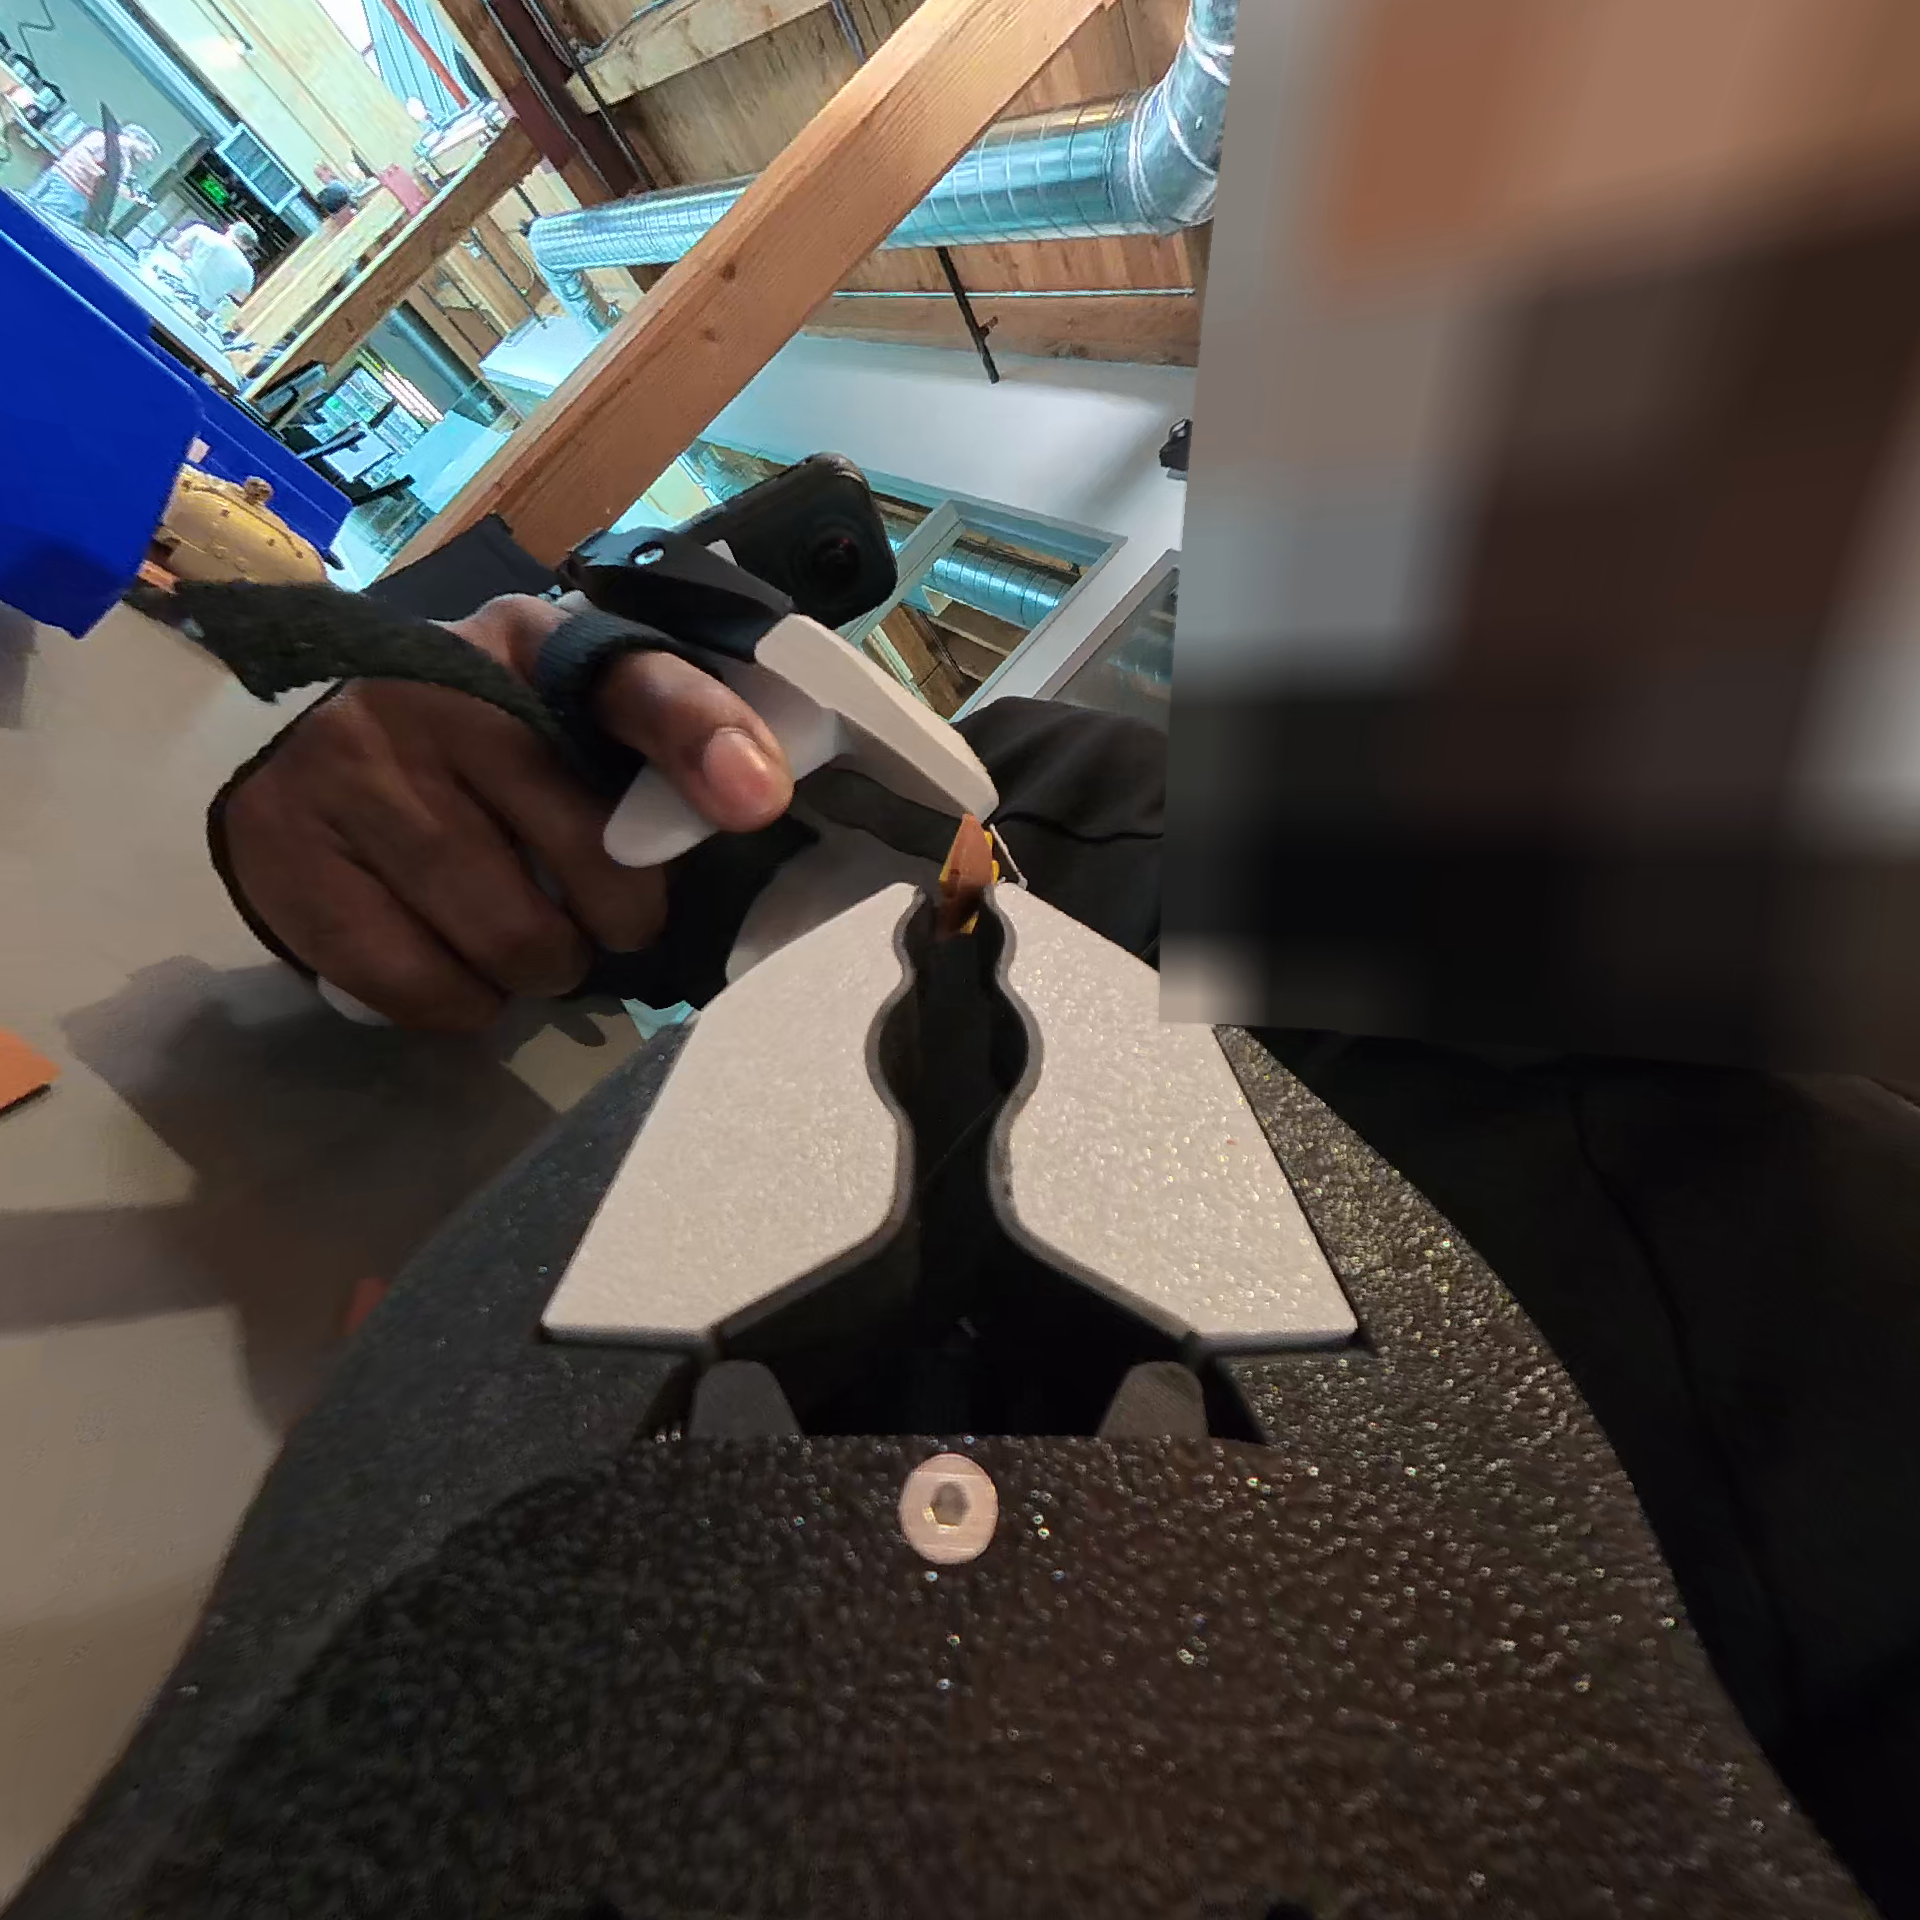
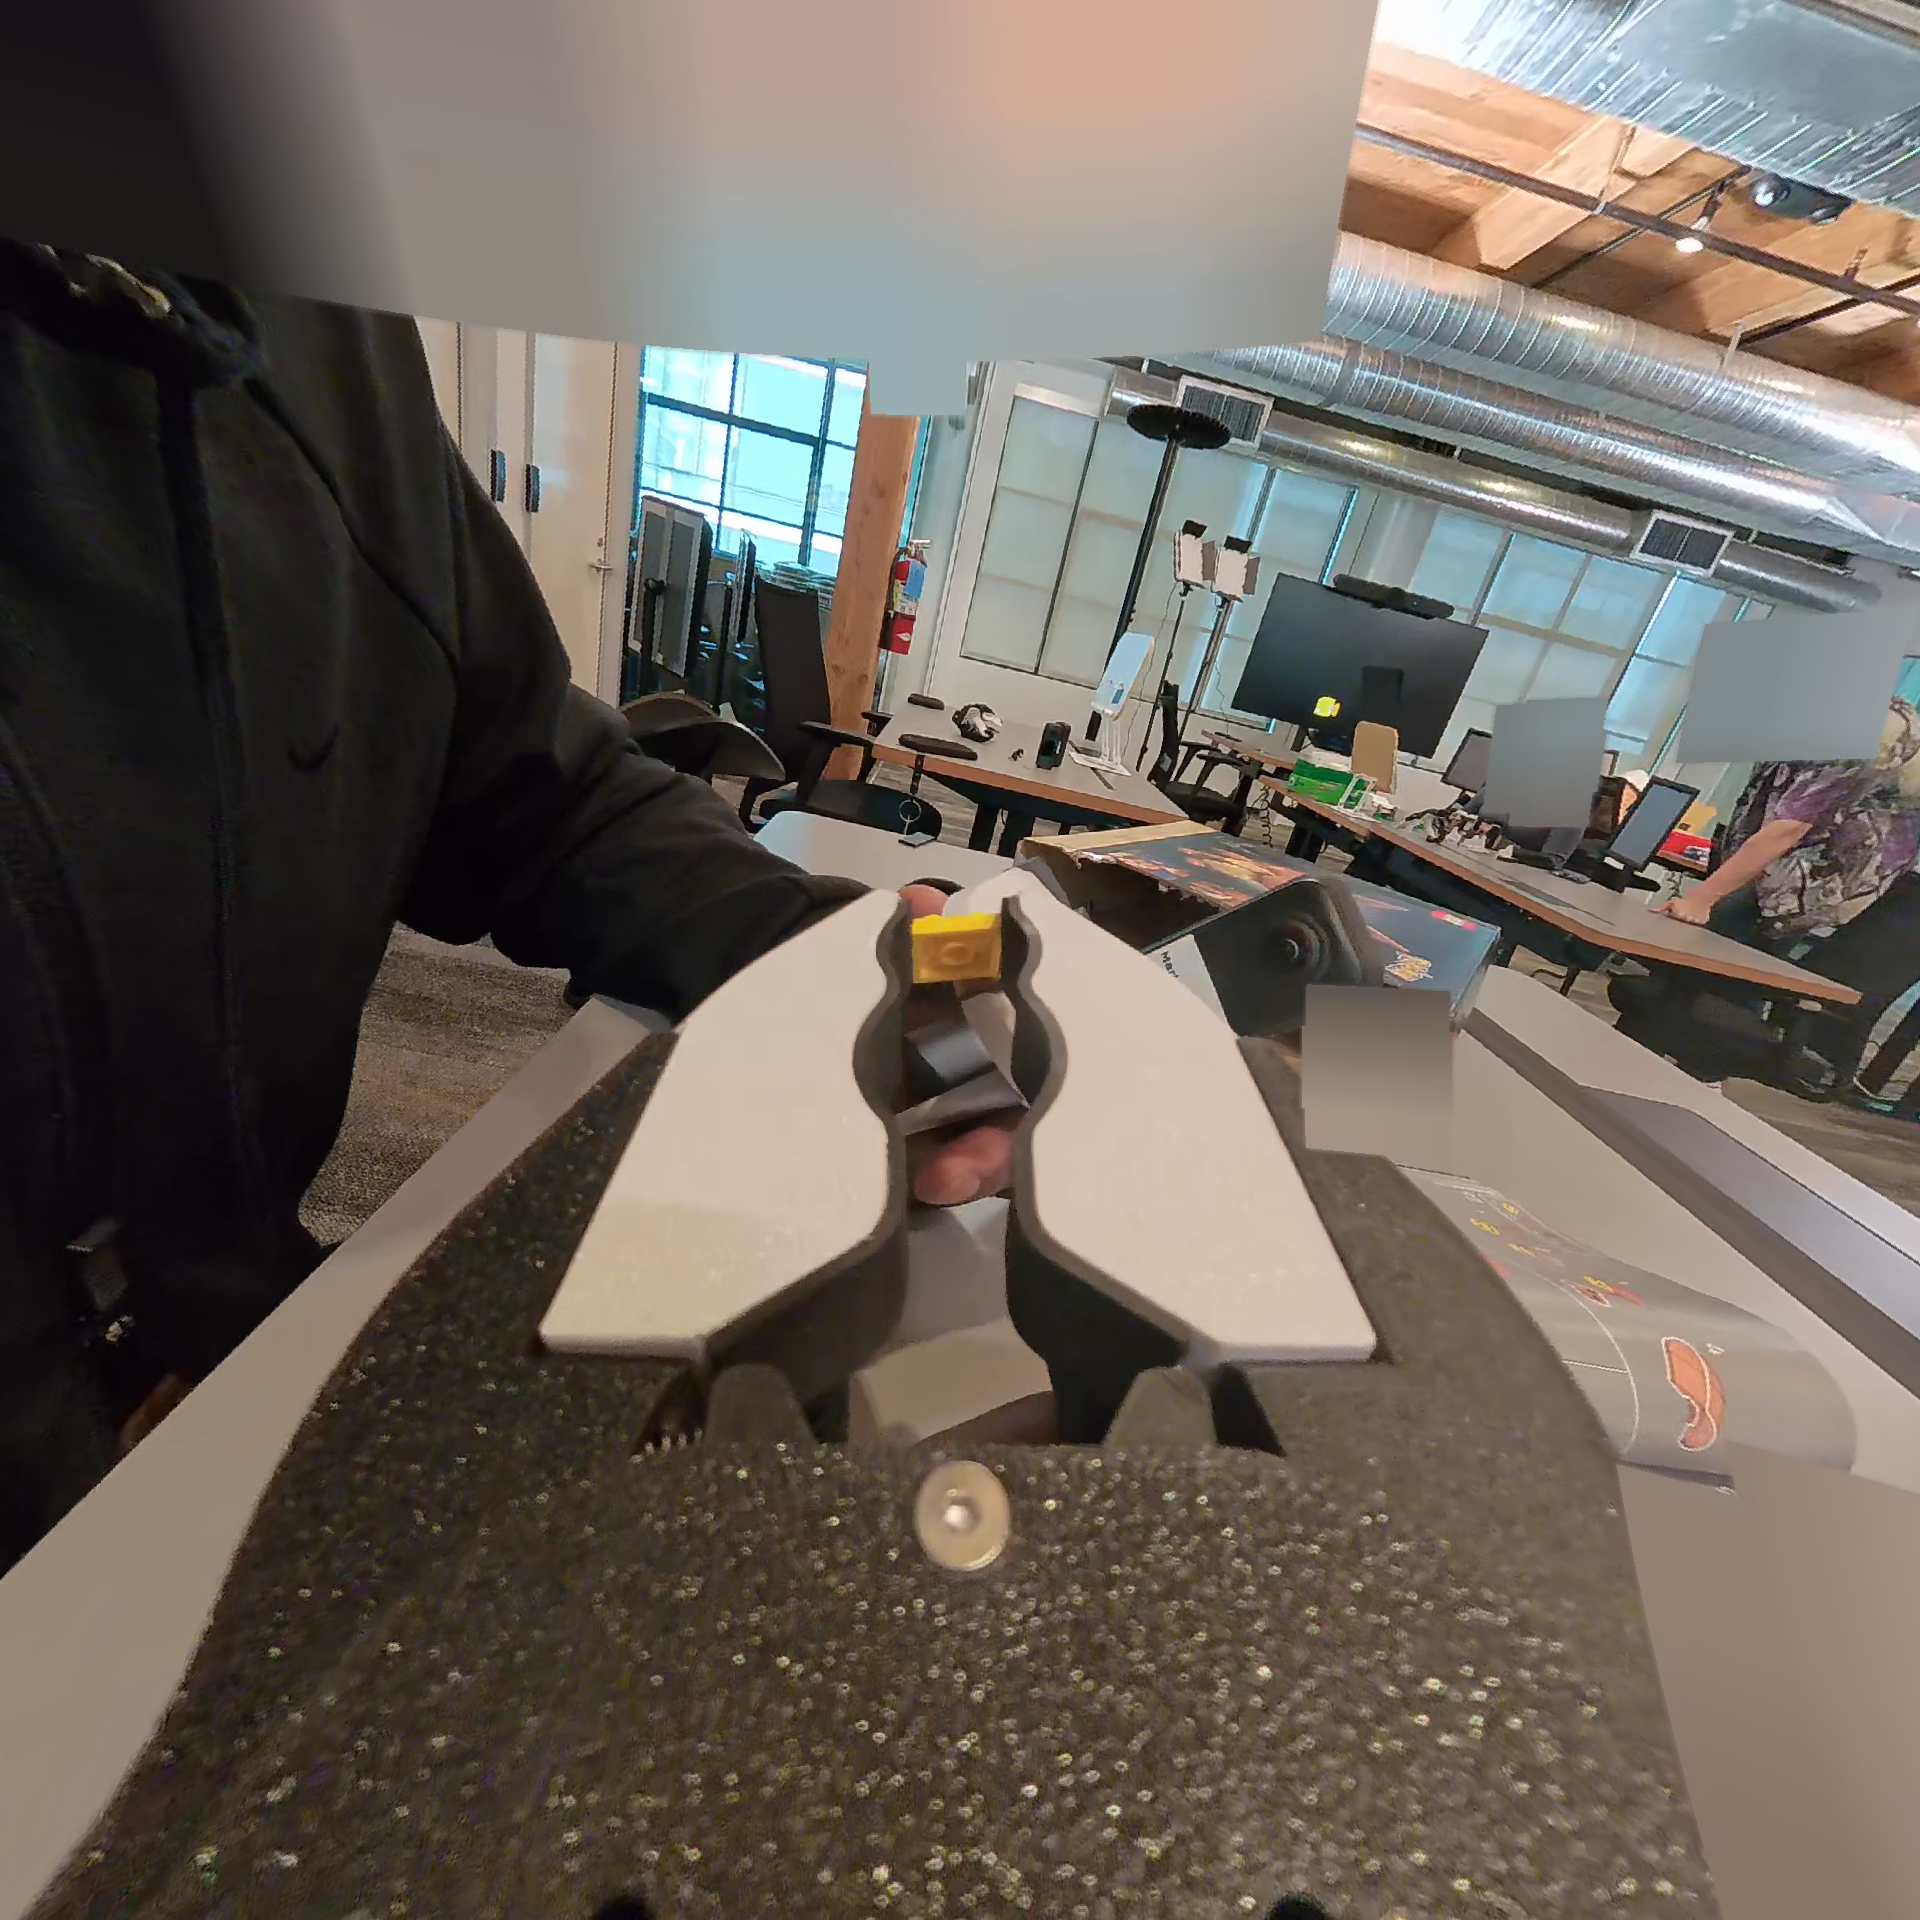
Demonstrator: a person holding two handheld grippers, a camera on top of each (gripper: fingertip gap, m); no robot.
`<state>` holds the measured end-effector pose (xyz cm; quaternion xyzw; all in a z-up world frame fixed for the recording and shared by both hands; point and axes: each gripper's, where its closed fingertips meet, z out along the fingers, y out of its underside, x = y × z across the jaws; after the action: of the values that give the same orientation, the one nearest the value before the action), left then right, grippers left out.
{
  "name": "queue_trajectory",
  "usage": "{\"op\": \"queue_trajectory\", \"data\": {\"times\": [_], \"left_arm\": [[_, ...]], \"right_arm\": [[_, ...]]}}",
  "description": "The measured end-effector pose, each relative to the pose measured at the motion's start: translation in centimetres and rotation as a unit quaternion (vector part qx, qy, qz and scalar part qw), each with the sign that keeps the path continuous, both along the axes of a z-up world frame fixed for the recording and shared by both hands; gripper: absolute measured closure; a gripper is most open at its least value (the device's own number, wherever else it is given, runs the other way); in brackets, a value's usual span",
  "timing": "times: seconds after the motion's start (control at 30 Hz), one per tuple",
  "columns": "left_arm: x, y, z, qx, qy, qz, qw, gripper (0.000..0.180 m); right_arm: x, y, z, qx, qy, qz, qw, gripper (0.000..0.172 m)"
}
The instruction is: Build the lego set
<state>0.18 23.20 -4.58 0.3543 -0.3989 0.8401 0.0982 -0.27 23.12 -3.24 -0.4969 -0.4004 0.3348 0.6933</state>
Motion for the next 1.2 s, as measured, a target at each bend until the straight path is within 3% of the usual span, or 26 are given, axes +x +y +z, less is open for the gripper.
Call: {"op": "queue_trajectory", "data": {"times": [1.2], "left_arm": [[-0.04,-0.67,0.48,-0.028,-0.004,-0.020,0.999,0.171]], "right_arm": [[-0.38,-0.12,-0.21,0.008,-0.007,0.001,1.000,0.156]]}}
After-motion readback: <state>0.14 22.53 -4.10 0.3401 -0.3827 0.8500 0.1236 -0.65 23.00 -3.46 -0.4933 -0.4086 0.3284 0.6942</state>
